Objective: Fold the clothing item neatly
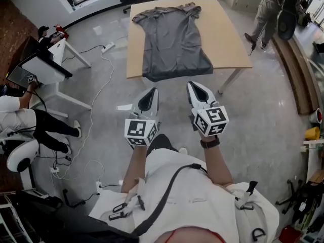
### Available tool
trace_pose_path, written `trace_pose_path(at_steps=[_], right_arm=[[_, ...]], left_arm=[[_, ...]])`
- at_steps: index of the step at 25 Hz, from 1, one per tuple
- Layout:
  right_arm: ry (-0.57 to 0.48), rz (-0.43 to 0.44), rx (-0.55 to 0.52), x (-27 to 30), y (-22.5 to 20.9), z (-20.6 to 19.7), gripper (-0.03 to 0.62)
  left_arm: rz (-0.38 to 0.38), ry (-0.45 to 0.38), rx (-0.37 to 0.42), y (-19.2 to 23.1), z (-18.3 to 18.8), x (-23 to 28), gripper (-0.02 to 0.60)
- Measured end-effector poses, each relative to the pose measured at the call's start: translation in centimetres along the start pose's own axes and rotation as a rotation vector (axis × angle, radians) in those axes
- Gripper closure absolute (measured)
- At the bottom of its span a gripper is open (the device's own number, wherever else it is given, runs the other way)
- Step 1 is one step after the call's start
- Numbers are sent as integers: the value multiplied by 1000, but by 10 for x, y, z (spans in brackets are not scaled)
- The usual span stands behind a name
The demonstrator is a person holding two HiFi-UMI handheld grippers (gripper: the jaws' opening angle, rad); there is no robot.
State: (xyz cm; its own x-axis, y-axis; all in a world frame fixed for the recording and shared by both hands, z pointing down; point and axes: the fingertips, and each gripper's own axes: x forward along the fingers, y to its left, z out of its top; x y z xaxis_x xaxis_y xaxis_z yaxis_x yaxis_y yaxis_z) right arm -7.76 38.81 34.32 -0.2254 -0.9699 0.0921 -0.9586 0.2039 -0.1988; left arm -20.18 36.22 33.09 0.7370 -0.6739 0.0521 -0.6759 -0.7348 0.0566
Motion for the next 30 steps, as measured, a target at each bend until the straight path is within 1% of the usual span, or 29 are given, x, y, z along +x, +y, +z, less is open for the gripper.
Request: trace_pose_path(at_steps=[2,4,7,10,13,15,17,19,21,24,27,30], right_arm=[[26,32,36,10,0,-12,595],[36,70,36,23,5,-19,595],[33,108,17,56,3,-21,595],[52,133,19,100,-12,-21,595],[63,174,-34,148,-20,-11,595],[81,178,-62,186,-30,-6,594],[110,171,-61,224,-51,1,594],[142,175,-73,258,-66,7,594],[159,183,-100,289,-73,10,594],[200,194,-90,327,-87,0,592],[270,201,-63,356,-109,-16,592],[308,201,-56,388,-137,-23,592]], left_arm=[[15,35,-12,3,-14,5,580],[22,61,-23,9,-25,15,580],[17,52,-13,25,-27,45,580],[15,29,-37,51,-32,92,580],[2,4,-63,79,-29,147,580],[-5,-7,-61,102,-22,178,580],[-5,-2,-53,125,-19,207,580],[14,22,-65,152,-24,227,580],[46,47,-99,185,-35,241,580],[96,88,-149,223,-56,261,580],[124,168,-190,238,-78,279,580],[137,251,-215,247,-103,298,580]])
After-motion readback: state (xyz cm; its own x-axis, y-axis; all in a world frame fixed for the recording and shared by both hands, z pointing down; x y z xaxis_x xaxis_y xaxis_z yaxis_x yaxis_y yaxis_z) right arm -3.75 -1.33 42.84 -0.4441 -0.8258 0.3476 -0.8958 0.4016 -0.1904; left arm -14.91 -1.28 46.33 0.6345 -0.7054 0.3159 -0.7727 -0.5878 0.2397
